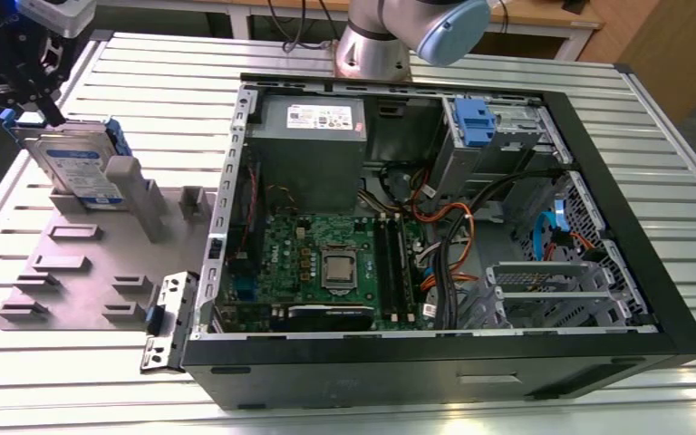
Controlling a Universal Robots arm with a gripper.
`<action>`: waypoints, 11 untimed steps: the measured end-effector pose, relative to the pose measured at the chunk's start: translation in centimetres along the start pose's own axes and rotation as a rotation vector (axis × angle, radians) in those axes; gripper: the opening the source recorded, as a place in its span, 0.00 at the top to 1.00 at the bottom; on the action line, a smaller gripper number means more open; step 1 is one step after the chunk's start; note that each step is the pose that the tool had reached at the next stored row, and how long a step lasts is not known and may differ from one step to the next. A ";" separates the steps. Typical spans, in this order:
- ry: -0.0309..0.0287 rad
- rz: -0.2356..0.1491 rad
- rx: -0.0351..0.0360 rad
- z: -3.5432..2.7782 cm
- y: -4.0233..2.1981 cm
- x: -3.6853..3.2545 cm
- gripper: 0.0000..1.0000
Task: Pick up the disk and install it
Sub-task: 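Pick up the disk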
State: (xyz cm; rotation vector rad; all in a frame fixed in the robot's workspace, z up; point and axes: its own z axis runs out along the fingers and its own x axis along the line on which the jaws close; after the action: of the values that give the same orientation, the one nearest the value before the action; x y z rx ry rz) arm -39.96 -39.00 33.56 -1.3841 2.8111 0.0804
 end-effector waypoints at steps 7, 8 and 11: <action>0.0055 -0.127 -0.0037 0.04 0.00 0.00 0.89; 0.0062 -0.145 -0.0042 0.04 0.00 0.00 0.89; 0.0085 -0.199 -0.0058 0.05 0.00 0.00 0.89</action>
State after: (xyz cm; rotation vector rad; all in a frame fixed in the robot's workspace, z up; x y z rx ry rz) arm -39.96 -39.00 33.51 -1.6597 2.6638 0.0812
